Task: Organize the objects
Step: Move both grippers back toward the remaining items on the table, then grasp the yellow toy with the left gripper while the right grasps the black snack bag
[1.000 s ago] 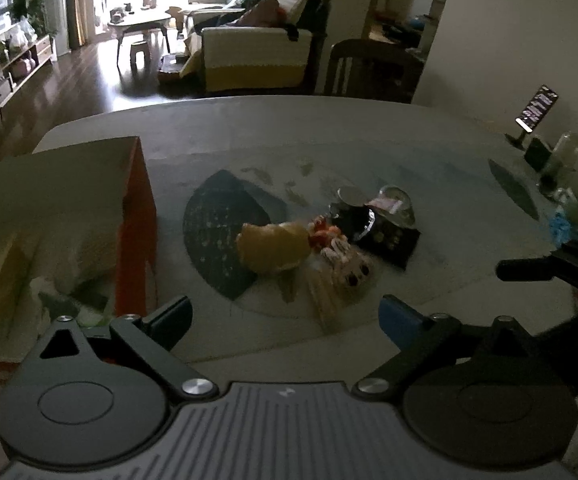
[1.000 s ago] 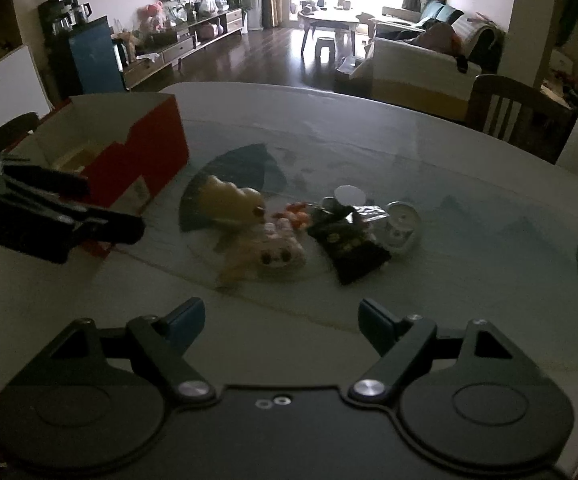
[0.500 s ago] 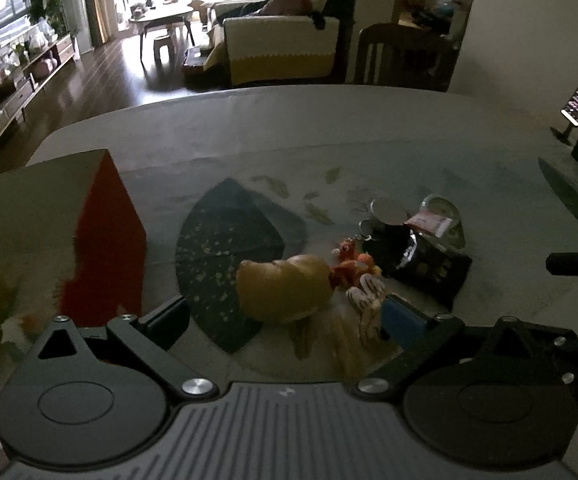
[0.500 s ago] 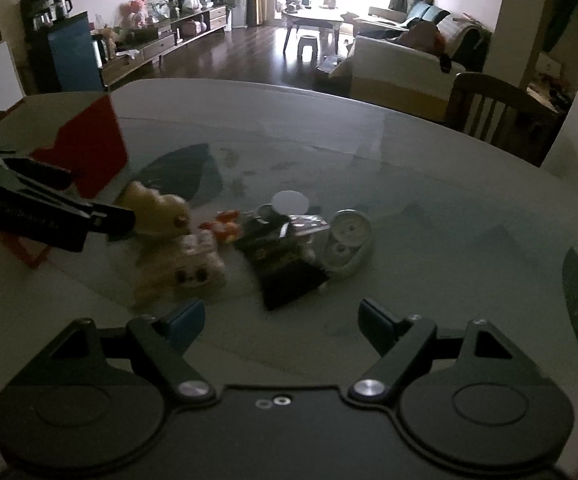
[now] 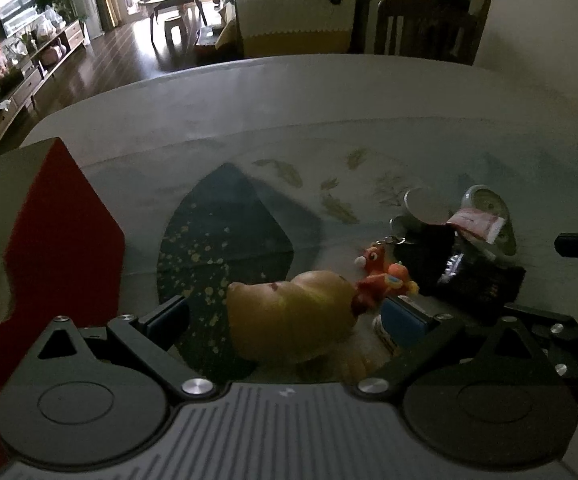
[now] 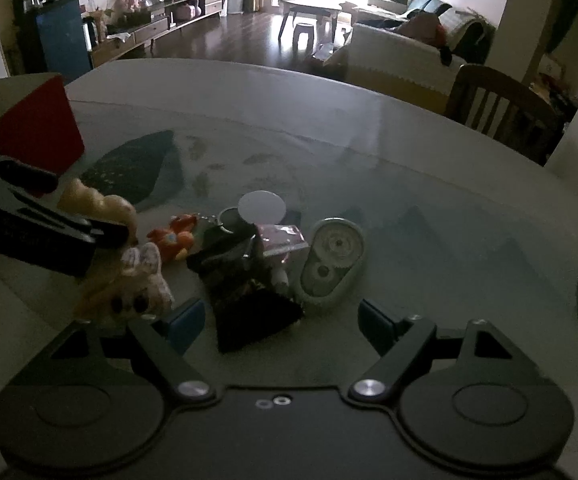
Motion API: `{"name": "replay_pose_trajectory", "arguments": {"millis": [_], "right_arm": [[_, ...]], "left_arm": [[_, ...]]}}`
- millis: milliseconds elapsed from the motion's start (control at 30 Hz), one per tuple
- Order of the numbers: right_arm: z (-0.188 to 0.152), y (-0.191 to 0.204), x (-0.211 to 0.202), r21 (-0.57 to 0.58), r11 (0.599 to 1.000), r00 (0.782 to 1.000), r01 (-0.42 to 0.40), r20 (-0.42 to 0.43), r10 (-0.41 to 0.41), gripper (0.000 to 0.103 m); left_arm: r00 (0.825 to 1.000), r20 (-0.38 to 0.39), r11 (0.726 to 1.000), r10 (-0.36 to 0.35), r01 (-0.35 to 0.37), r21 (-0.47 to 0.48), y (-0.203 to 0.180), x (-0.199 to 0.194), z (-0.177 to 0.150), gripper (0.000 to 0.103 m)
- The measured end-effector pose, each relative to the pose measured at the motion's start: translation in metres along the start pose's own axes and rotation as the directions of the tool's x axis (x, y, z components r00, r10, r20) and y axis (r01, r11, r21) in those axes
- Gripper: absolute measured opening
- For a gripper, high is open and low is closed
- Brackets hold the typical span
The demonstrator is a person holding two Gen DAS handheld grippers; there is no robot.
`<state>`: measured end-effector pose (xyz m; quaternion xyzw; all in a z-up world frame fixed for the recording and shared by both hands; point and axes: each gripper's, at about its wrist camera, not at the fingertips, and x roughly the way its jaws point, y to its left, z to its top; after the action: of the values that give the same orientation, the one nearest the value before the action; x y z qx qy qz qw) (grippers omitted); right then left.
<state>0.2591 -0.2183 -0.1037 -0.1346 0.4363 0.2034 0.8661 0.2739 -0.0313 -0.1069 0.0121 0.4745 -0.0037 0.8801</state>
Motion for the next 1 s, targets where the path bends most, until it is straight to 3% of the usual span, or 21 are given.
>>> {"name": "replay_pose_trajectory", "arguments": {"millis": [467,500,567,800,900,933,1000], "right_arm": [[0.000,0.017,0.022,-0.023,1.000,1.000,-0.003,-0.018,0.003,0.079],[-0.001,0.018,0.022,-0.025,1.000,1.000,-0.003,-0.020,0.002,0.078],[-0.003,0.020,0.023,-0.034,0.999,1.000,0.001,-0.026,-0.002,0.065],[-0.005,0.020,0.025,-0.021,1.000,0.999,0.013,-0.035,-0.014,0.054],[-0.006,0.022,0.022,-0.032,0.999,0.999,0.021,-0.036,-0.023,0.051],[-0.007,0.023,0.021,-0.033,0.999,0.999,0.022,-0.038,-0.023,0.050],[-0.008,0.023,0.020,-0.029,0.999,0.999,0.023,-0.041,-0.025,0.049]], "left_arm": [[0.999,-0.045,1.000,-0.010,0.010,-0.015,0.003,0.021,-0.002,0.102],[0.999,-0.048,1.000,-0.010,0.009,-0.016,0.003,0.023,-0.002,0.102],[0.999,-0.048,1.000,-0.007,0.007,-0.012,0.004,0.023,-0.002,0.102],[1.000,-0.010,1.000,-0.007,0.007,0.001,0.002,0.015,-0.004,0.101],[1.000,0.000,1.000,-0.028,0.028,0.001,0.002,0.010,-0.004,0.090],[0.999,0.002,0.999,-0.045,0.045,-0.003,0.003,0.008,-0.004,0.082],[0.999,0.003,0.999,-0.047,0.047,0.001,0.002,0.006,-0.004,0.080]]}}
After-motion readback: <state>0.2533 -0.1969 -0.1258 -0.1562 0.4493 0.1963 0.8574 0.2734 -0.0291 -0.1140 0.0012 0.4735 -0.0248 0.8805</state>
